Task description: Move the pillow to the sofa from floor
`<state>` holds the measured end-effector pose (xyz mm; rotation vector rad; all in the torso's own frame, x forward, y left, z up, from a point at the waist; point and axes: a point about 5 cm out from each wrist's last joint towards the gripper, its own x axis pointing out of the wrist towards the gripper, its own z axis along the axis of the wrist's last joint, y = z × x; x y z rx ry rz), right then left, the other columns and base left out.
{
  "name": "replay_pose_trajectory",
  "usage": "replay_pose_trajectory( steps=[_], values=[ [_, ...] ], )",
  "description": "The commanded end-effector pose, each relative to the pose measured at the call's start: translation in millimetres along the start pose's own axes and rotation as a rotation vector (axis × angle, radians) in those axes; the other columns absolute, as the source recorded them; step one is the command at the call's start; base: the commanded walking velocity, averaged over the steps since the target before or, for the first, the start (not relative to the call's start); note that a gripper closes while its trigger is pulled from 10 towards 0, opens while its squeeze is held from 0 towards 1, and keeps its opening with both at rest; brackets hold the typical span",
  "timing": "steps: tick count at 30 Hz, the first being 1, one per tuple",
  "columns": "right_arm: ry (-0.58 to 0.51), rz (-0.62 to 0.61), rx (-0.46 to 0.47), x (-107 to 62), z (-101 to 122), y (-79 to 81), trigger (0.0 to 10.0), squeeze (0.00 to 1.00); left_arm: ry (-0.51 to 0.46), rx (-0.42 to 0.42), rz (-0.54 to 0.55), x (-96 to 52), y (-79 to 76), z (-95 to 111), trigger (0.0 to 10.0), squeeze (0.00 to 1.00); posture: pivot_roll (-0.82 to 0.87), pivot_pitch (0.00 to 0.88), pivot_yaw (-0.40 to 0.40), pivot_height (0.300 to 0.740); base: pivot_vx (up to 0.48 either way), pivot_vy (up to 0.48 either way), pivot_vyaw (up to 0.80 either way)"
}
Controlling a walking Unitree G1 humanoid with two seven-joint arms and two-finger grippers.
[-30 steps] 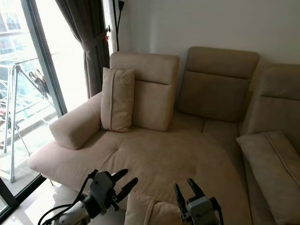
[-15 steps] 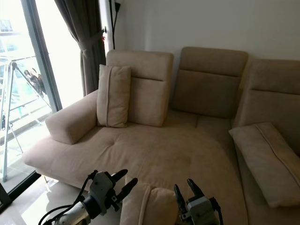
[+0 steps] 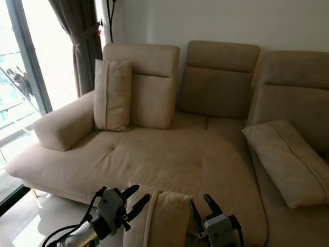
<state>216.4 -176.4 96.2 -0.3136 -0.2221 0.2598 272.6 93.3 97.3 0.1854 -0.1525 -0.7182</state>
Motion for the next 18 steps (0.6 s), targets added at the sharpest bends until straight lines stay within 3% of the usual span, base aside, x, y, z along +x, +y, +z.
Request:
replay_pose_trajectory(
  steps=[1,12,18],
  values=[
    [0.005,0.006,0.005,0.3,0.8,0.8,10.0,0.0,0.017,0.005,-0.004,-1.0,-1.4,-3.8,10.0,0.0,0.09,0.0,0.021,0.546,0.0,0.0,0.0],
    [0.014,0.028,0.022,1.8,0.7,-0.2,10.0,0.0,0.014,0.004,-0.001,0.8,-3.2,-3.8,10.0,0.0,0.09,0.0,0.018,0.506,0.0,0.0,0.0],
    [0.073,0.105,0.066,12.3,-8.1,-0.5,10.0,0.0,0.018,0.04,0.01,7.1,-1.6,-1.5,10.0,0.0,0.09,0.0,0.016,0.506,0.0,0.0,0.0]
  ],
)
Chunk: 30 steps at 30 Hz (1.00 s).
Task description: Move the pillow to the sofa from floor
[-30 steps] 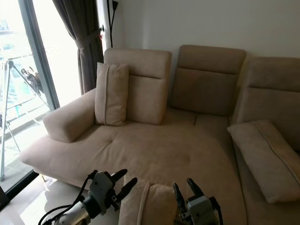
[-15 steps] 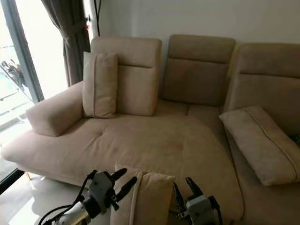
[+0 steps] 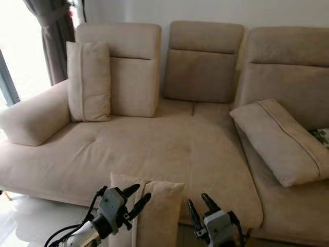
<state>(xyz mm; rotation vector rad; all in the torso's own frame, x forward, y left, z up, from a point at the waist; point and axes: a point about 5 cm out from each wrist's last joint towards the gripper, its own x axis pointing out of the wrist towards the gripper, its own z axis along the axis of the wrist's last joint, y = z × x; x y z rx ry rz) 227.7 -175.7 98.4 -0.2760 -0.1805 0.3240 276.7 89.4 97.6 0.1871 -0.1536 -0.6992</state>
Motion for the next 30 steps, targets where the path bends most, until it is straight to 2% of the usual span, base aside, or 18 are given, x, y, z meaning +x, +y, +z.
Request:
replay_pose_trajectory(
  steps=[1,3,5,10,16,17,19,20,21,22,23,24,27,28,30],
  values=[
    [0.048,0.04,0.019,1.4,-7.4,1.6,10.0,0.0,0.016,0.038,-0.009,1.4,-1.4,-1.5,10.0,0.0,0.09,0.0,0.016,0.506,0.0,0.0,0.0],
    [0.086,0.061,0.028,5.6,-12.2,-1.7,10.0,0.0,0.021,0.065,-0.008,3.8,-1.2,-0.8,10.0,0.0,0.08,0.0,0.015,0.506,0.0,0.0,0.0],
    [0.174,0.086,0.031,16.3,-22.9,-16.8,10.0,0.0,0.045,0.131,-0.011,8.5,-1.5,-1.1,10.0,0.0,0.08,0.0,0.012,0.506,0.0,0.0,0.0],
    [0.23,0.131,0.013,27.0,-28.7,-29.3,10.0,0.0,0.068,0.189,-0.018,11.6,-2.1,-2.1,10.0,0.0,0.07,0.0,0.015,0.506,0.0,0.0,0.0],
    [0.276,0.202,-0.061,47.2,-33.8,-43.7,10.0,0.0,0.11,0.285,-0.041,15.4,-3.0,-4.5,10.0,0.0,0.07,0.0,0.013,0.506,0.0,0.0,0.0],
    [0.28,0.204,-0.08,55.0,-34.3,-46.9,10.0,0.93,0.121,0.3,-0.029,16.0,-1.5,-4.7,10.0,0.21,0.09,0.0,0.013,0.506,0.0,0.0,0.0],
    [0.283,0.206,-0.092,60.0,-34.4,-48.8,10.0,0.93,0.127,0.306,-0.019,16.4,-0.4,-4.6,10.0,0.21,0.09,0.0,0.013,0.506,0.0,0.0,0.0],
    [0.286,0.209,-0.102,65.6,-34.0,-50.1,10.0,1.0,0.13,0.31,-0.009,16.5,0.4,-4.1,10.0,0.2,0.1,0.002,0.013,0.506,0.0,0.0,0.0],
    [0.288,0.211,-0.107,69.1,-33.5,-50.9,10.0,1.0,0.131,0.311,-0.003,16.5,0.8,-3.8,10.0,0.2,0.1,0.002,0.013,0.506,0.0,0.0,0.0],
    [0.289,0.219,-0.128,75.0,-32.2,-50.3,10.0,1.0,0.128,0.318,0.004,16.4,0.1,-2.1,10.0,0.11,0.12,0.021,0.015,0.506,0.0,0.0,0.0],
    [0.289,0.219,-0.128,75.0,-32.2,-50.3,10.0,1.0,0.128,0.318,0.004,16.4,0.1,-2.1,10.0,0.11,0.12,0.021,0.015,0.506,0.0,0.0,0.0],
    [0.291,0.229,-0.137,80.5,-31.1,-49.8,10.0,0.62,0.125,0.325,0.013,16.1,-0.8,-0.4,10.0,0.01,0.13,0.032,0.017,0.506,0.0,0.0,0.0],
    [0.291,0.236,-0.142,83.7,-30.2,-49.1,10.0,0.62,0.122,0.331,0.018,15.3,-1.4,1.0,10.0,0.01,0.14,0.043,0.019,0.506,0.0,0.0,0.0],
    [0.291,0.246,-0.145,87.2,-29.1,-47.8,10.0,0.0,0.118,0.336,0.025,13.7,-2.3,3.2,10.0,0.0,0.16,0.07,0.024,0.506,0.0,0.0,0.0],
    [0.29,0.259,-0.152,89.6,-28.4,-45.9,10.0,0.0,0.115,0.343,0.036,11.0,-2.9,6.1,10.0,0.0,0.17,0.098,0.031,0.506,0.0,0.0,0.0]
  ],
)
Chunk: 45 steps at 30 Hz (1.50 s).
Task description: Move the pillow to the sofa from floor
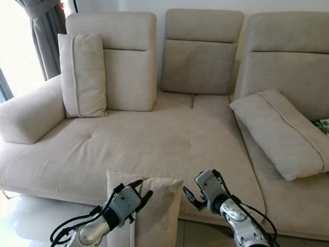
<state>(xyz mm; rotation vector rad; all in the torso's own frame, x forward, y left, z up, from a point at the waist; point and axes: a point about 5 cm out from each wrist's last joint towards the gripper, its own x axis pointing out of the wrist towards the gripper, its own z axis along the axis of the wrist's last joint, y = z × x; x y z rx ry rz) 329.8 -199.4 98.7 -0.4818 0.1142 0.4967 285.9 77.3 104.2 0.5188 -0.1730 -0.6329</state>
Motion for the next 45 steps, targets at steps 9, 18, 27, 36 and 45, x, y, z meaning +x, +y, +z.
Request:
replay_pose_trajectory(
  steps=[9,18,27,36,45],
  values=[
    [0.001,0.11,-0.065,19.9,8.3,9.2,10.0,1.0,0.063,0.072,0.077,-27.1,13.9,5.9,10.0,0.0,0.28,0.214,0.056,0.506,0.0,0.0,0.0],
    [0.017,0.077,-0.17,34.9,19.4,4.4,10.0,0.0,0.082,0.106,0.156,-44.3,34.2,20.1,10.0,0.0,0.36,0.273,0.081,0.506,0.0,0.0,0.0],
    [-0.019,0.103,-0.303,45.5,36.5,6.5,10.0,0.0,0.102,0.1,0.152,-57.6,28.5,32.8,10.0,0.0,0.4,0.31,0.096,0.506,0.0,0.0,0.0],
    [-0.017,0.087,-0.362,59.2,51.2,11.6,9.8,0.0,0.138,0.104,0.174,-65.0,34.6,35.2,10.0,0.0,0.45,0.307,0.09,0.506,0.0,0.0,0.0],
    [-0.054,0.063,-0.336,57.3,46.9,18.3,0.0,0.0,0.139,0.092,0.188,-61.0,34.1,34.4,10.0,0.0,0.42,0.259,0.066,0.506,0.0,0.0,0.0]
  ],
)
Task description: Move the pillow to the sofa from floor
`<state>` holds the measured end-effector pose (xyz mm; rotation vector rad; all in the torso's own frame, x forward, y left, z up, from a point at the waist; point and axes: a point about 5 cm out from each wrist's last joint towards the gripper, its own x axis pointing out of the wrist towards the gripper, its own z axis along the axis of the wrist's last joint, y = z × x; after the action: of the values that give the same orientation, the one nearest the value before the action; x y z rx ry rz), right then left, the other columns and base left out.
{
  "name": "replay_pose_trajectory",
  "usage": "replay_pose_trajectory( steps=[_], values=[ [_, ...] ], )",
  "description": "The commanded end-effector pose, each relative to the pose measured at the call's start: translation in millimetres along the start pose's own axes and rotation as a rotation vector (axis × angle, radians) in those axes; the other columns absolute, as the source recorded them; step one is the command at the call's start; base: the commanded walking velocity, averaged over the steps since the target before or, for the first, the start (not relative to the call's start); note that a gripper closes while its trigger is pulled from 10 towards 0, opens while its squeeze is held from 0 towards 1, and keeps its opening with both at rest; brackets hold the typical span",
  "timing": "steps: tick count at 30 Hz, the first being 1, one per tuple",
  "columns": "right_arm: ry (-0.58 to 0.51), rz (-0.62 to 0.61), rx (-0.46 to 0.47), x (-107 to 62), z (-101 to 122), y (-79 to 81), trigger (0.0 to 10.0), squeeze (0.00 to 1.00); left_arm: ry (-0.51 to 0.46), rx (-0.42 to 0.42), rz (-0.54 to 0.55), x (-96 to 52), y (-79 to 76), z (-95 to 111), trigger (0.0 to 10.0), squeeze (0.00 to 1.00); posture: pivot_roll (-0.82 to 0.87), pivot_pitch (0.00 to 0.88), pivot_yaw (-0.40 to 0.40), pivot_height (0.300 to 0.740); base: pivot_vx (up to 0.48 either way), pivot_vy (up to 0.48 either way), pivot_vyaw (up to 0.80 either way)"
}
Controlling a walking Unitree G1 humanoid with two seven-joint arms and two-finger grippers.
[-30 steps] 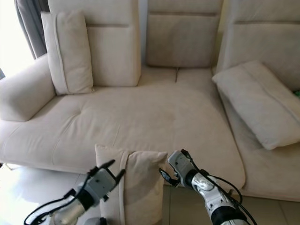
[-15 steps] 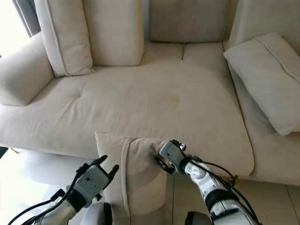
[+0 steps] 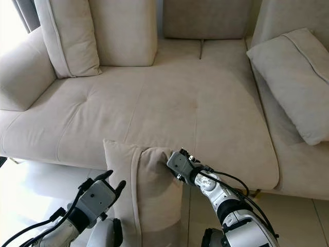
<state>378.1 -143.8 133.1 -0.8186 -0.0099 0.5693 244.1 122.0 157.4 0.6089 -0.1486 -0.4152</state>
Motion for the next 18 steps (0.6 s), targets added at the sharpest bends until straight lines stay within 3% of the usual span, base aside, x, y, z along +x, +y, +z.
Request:
replay_pose_trajectory(
  steps=[1,6,10,18],
  values=[
    [-0.014,0.011,0.03,-3.4,-6.9,16.6,0.0,0.0,0.03,0.005,0.001,1.5,-2.9,-5.4,10.0,0.0,0.41,0.252,0.063,0.506,0.0,0.0,0.0],
    [-0.009,-0.01,0.051,-10.3,-16.0,19.1,0.0,0.0,0.021,-0.001,0.001,7.6,-4.2,-5.5,10.0,0.0,0.38,0.231,0.053,0.506,0.0,0.0,0.0],
    [0.008,-0.014,0.07,-22.7,-32.4,32.0,0.0,0.0,0.0,-0.004,-0.008,16.3,-5.0,-3.7,10.0,0.0,0.34,0.205,0.046,0.506,0.0,0.0,0.0],
    [-0.062,0.018,0.013,-40.9,-41.2,52.4,0.0,0.0,-0.029,0.032,-0.03,32.0,3.1,-6.3,10.0,0.0,0.28,0.172,0.035,0.506,0.0,0.0,0.0]
  ],
)
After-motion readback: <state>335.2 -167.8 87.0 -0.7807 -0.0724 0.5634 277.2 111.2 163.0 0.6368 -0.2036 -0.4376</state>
